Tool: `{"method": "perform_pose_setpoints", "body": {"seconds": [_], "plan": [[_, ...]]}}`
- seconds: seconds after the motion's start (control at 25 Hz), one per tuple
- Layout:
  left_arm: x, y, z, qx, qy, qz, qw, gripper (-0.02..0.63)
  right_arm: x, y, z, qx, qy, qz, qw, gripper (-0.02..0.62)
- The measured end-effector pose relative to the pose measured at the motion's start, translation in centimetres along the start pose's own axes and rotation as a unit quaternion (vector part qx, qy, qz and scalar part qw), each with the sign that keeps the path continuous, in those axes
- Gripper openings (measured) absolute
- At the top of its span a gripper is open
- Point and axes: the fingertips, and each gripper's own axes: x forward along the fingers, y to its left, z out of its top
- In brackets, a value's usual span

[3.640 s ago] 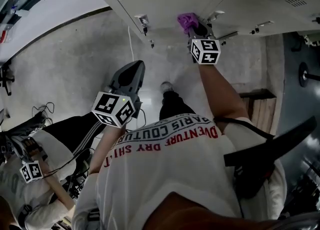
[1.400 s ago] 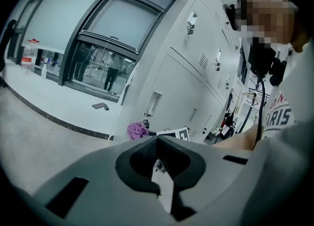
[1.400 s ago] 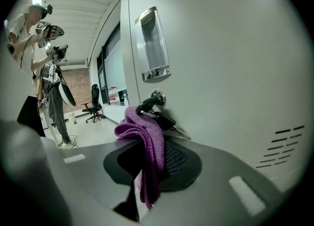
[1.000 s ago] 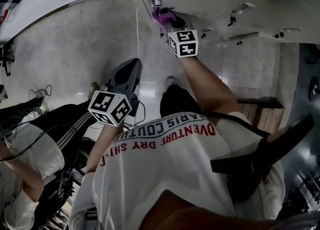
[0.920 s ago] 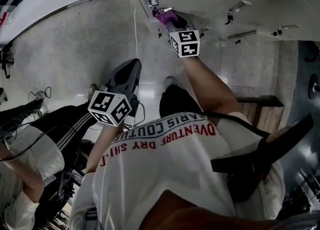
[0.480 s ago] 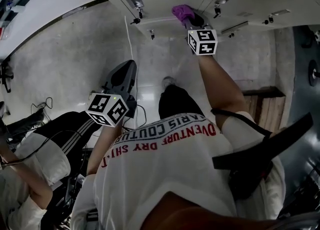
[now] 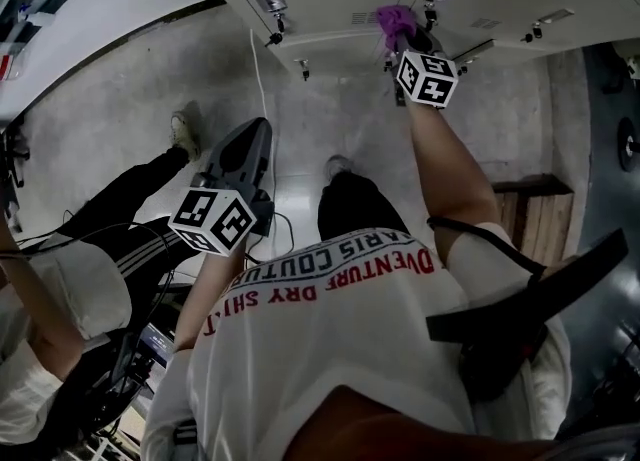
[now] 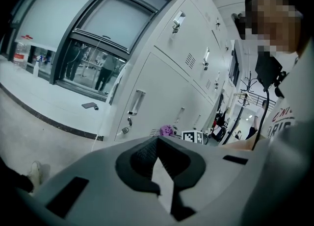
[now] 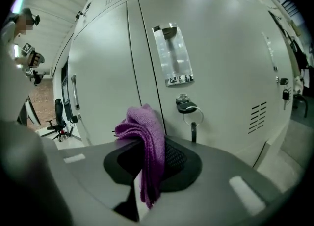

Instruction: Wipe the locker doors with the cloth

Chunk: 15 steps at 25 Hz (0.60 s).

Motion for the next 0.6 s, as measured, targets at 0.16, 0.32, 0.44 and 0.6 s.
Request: {"method": "perform_pose_setpoints", "body": {"seconds": [0.16, 0.32, 0.44, 0.6], "plan": [[-2.0, -2.2, -0.1, -0.002, -0.015, -0.008, 0.9999, -0.002, -4.1, 2.8, 0.9, 0.033, -0.005, 0.027, 0.999, 0.051], [-6.9, -8.3, 0.5, 0.029, -0.031, -0.037, 0.9984, -0.002, -14.9, 8.1, 4.8, 0.011, -0.020, 0.091, 0.996, 0.051], [-12.9, -14.6, 0.6, 0.055, -0.033, -0.067, 0.9957, -0.002, -27.0, 13.1, 8.0, -0.018, -0.021, 0.145, 0.989, 0.051], [-22.1, -24.9, 0.7, 0.061, -0.031, -0.127, 0.9896, -0.002, -44.4, 18.2, 11.3, -0.024, 0.000, 0.187, 0.982, 0.051]]}}
